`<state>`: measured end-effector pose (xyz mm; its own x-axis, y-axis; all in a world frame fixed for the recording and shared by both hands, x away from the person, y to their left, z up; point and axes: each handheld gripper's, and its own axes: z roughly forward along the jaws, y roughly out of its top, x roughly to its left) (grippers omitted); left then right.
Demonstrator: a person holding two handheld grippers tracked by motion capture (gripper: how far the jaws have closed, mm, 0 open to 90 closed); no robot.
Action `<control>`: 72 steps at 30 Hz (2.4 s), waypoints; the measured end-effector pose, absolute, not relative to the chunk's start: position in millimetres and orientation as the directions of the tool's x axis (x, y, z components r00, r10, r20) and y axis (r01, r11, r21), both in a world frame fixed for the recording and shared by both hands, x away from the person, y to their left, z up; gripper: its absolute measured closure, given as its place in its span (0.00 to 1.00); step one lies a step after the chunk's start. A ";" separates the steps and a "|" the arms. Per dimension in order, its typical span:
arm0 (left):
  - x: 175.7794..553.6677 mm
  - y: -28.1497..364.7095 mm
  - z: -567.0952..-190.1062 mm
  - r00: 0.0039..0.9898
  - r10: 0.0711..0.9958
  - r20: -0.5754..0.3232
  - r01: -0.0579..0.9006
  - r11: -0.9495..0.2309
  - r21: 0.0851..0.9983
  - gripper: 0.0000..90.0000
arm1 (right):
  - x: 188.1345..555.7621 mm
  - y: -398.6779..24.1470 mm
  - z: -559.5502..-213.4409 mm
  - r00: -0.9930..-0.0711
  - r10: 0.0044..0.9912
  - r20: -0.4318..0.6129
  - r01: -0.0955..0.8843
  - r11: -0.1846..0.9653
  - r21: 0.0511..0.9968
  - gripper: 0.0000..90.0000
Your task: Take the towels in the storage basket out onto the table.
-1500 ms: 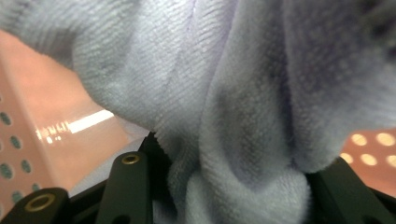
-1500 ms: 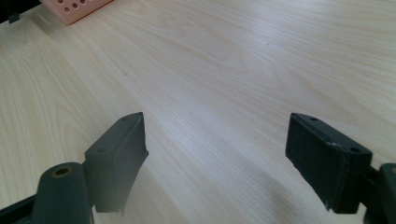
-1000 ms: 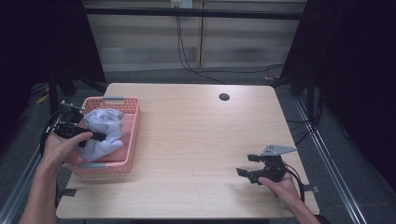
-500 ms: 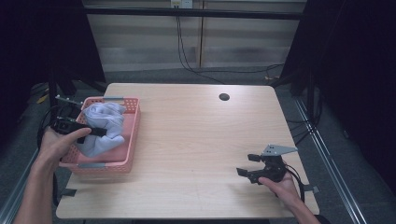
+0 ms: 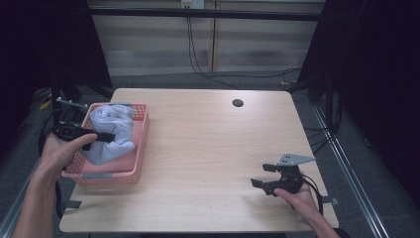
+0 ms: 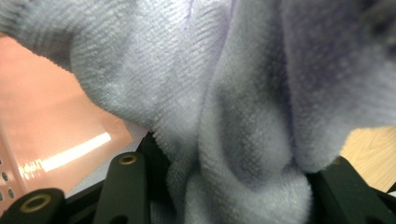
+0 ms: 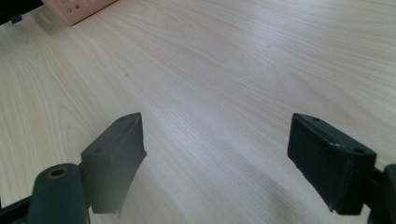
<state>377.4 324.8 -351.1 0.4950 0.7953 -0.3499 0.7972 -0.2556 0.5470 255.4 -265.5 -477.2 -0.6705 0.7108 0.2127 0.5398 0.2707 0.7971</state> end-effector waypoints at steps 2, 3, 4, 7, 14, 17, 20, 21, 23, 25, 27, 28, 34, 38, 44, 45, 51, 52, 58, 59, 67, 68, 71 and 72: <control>375.4 322.7 -347.9 0.504 0.783 -0.365 0.790 -0.247 0.561 0.56 | 255.3 -265.6 -477.1 -0.671 0.709 0.215 0.541 0.270 0.797 0.21; 374.6 321.6 -346.8 0.508 0.781 -0.364 0.787 -0.249 0.565 0.56 | 255.3 -265.6 -477.1 -0.671 0.709 0.215 0.541 0.270 0.797 0.21; 373.2 318.9 -343.4 0.527 0.775 -0.348 0.775 -0.270 0.571 0.56 | 255.3 -265.6 -477.2 -0.672 0.709 0.215 0.540 0.271 0.797 0.21; 371.2 315.4 -339.9 0.538 0.767 -0.349 0.768 -0.276 0.578 0.56 | 255.5 -265.5 -477.3 -0.672 0.710 0.213 0.540 0.271 0.797 0.21; 365.4 295.6 -330.7 0.593 0.739 -0.319 0.729 -0.326 0.602 0.56 | 255.9 -265.3 -477.2 -0.675 0.707 0.210 0.536 0.274 0.799 0.21; 364.8 285.5 -327.7 0.605 0.730 -0.318 0.722 -0.334 0.606 0.56 | 255.8 -265.3 -477.0 -0.675 0.707 0.212 0.536 0.273 0.799 0.21; 363.2 273.6 -322.7 0.618 0.726 -0.302 0.712 -0.353 0.607 0.56 | 255.8 -265.8 -476.8 -0.674 0.708 0.211 0.536 0.272 0.799 0.21; 362.0 268.3 -320.3 0.628 0.718 -0.301 0.704 -0.358 0.614 0.56 | 255.6 -265.9 -476.5 -0.675 0.707 0.211 0.535 0.271 0.800 0.21; 361.0 264.4 -318.8 0.635 0.713 -0.297 0.696 -0.362 0.619 0.56 | 255.6 -265.9 -476.6 -0.675 0.707 0.212 0.535 0.271 0.800 0.21; 359.9 256.7 -317.0 0.647 0.703 -0.294 0.686 -0.370 0.627 0.56 | 255.7 -265.9 -476.6 -0.676 0.706 0.212 0.534 0.271 0.801 0.21; 359.4 249.9 -316.5 0.659 0.694 -0.289 0.678 -0.381 0.629 0.56 | 255.7 -265.8 -476.7 -0.675 0.707 0.210 0.534 0.272 0.800 0.20; 358.9 243.5 -316.6 0.666 0.691 -0.282 0.671 -0.390 0.630 0.56 | 255.6 -265.7 -476.7 -0.675 0.708 0.210 0.535 0.272 0.800 0.20; 355.5 217.1 -318.2 0.709 0.642 -0.292 0.641 -0.413 0.647 0.56 | 255.2 -264.5 -477.3 -0.680 0.702 0.212 0.534 0.277 0.799 0.20; 357.0 204.5 -321.2 0.717 0.631 -0.295 0.638 -0.423 0.644 0.56 | 255.3 -264.8 -476.9 -0.681 0.701 0.213 0.533 0.275 0.800 0.20; 361.0 176.7 -329.5 0.733 0.610 -0.300 0.630 -0.443 0.638 0.56 | 255.6 -265.2 -476.9 -0.680 0.701 0.214 0.534 0.273 0.800 0.19; 361.6 169.0 -330.8 0.739 0.600 -0.306 0.627 -0.448 0.637 0.56 | 256.1 -265.9 -477.0 -0.678 0.704 0.214 0.534 0.272 0.800 0.18; 363.3 150.9 -334.5 0.750 0.586 -0.307 0.619 -0.459 0.637 0.56 | 255.4 -266.9 -476.1 -0.677 0.704 0.216 0.534 0.268 0.802 0.18; 363.1 148.1 -334.9 0.751 0.584 -0.310 0.619 -0.457 0.639 0.56 | 255.3 -267.0 -476.0 -0.678 0.703 0.215 0.533 0.268 0.803 0.18; 363.8 122.6 -337.7 0.771 0.555 -0.314 0.602 -0.473 0.643 0.56 | 256.2 -266.9 -476.1 -0.678 0.703 0.215 0.533 0.269 0.802 0.18; 363.3 118.6 -339.2 0.772 0.553 -0.315 0.602 -0.473 0.643 0.56 | 256.2 -267.0 -476.1 -0.678 0.704 0.214 0.533 0.270 0.802 0.18; 363.3 94.6 -364.6 0.778 0.542 -0.317 0.602 -0.499 0.624 0.55 | 255.7 -268.0 -475.7 -0.679 0.702 0.215 0.531 0.267 0.804 0.18; 363.5 91.9 -368.6 0.783 0.535 -0.316 0.597 -0.506 0.622 0.55 | 255.8 -268.0 -475.7 -0.678 0.703 0.214 0.531 0.268 0.804 0.18; 362.6 83.1 -381.0 0.787 0.527 -0.322 0.595 -0.510 0.620 0.54 | 256.2 -268.0 -476.1 -0.677 0.703 0.216 0.534 0.268 0.802 0.18; 362.4 80.3 -385.6 0.783 0.529 -0.326 0.600 -0.504 0.621 0.54 | 256.1 -267.8 -476.0 -0.677 0.703 0.215 0.534 0.268 0.802 0.18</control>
